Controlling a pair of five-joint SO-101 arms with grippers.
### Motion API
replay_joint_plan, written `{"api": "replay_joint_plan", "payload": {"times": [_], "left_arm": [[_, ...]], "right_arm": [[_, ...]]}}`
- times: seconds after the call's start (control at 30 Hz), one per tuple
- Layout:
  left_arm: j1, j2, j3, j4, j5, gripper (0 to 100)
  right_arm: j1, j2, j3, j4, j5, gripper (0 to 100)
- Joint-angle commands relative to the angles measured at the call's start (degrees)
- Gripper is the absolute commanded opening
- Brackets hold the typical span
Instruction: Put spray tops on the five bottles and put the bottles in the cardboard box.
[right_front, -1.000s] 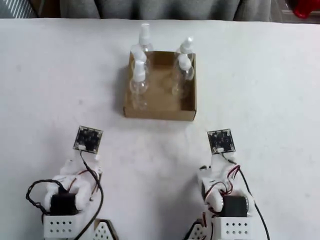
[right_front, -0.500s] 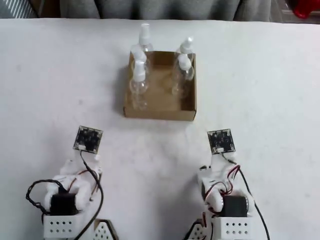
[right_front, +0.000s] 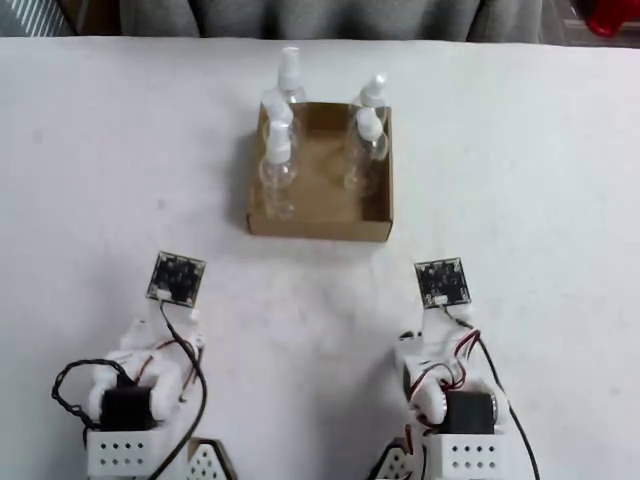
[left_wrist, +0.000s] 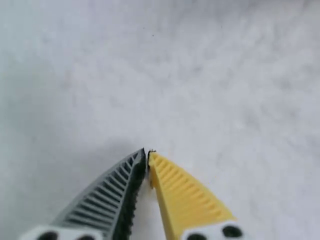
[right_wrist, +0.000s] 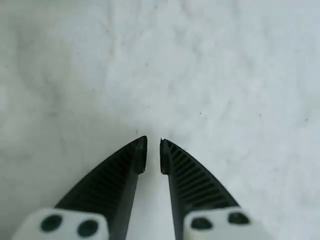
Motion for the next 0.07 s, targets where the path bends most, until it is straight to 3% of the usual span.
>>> {"api": "replay_joint_plan", "payload": {"times": [0.0,0.03], "left_arm": [[1.27,-0.57,-0.09,0.26,-0.18,2],[1.27,-0.57,-0.09,0.26,-0.18,2]], "right_arm": [[0.48,0.13,0.53,-0.48,0.44,1.5],[0.48,0.13,0.53,-0.48,0.44,1.5]]}}
